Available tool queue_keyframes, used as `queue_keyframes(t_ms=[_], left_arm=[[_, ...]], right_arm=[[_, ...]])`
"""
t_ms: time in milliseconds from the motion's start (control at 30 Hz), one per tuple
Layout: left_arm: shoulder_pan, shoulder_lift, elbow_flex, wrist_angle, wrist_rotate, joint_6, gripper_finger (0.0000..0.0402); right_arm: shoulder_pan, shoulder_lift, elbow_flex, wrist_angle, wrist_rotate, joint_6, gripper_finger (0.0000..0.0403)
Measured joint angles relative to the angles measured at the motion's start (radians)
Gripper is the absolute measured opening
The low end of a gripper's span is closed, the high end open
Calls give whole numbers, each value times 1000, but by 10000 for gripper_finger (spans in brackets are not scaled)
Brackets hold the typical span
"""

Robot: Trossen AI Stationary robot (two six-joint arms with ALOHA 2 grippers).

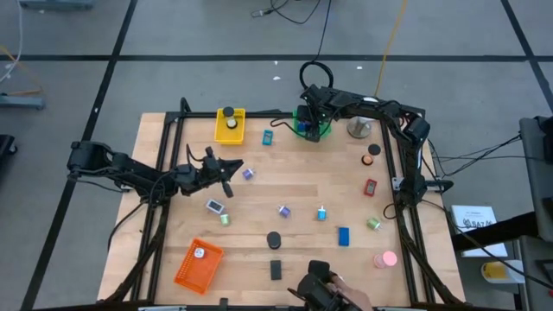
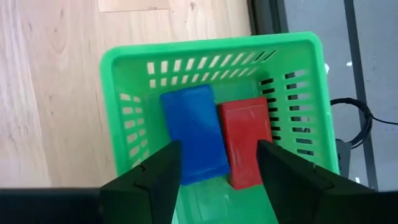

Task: Pick & Place Office items
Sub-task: Put the top purple charger adapter into the orange bin

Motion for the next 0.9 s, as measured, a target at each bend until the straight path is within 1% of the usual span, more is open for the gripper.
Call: queue_keyframes(t_ms=[233, 367, 467, 567, 667, 800, 900], left_arm=[[0, 0, 0, 0, 0, 0, 37], [0, 0, 0, 0, 0, 0, 37], [0, 0, 0, 0, 0, 0, 37], [0, 0, 0, 0, 0, 0, 37], [0, 0, 0, 0, 0, 0, 37], [0, 0, 0, 0, 0, 0, 37], [0, 0, 0, 0, 0, 0, 37]], right_arm=[[5, 0, 0, 3, 5, 0, 209], [5, -12, 0, 6, 13, -3, 200], [17, -42, 0, 6, 53, -7, 184], [40, -87, 0, -3, 96, -8, 160], [74, -144, 0, -24, 129, 24, 128], [112, -222, 0, -83, 131, 75, 77], [136, -277, -2, -145, 128, 142, 38]])
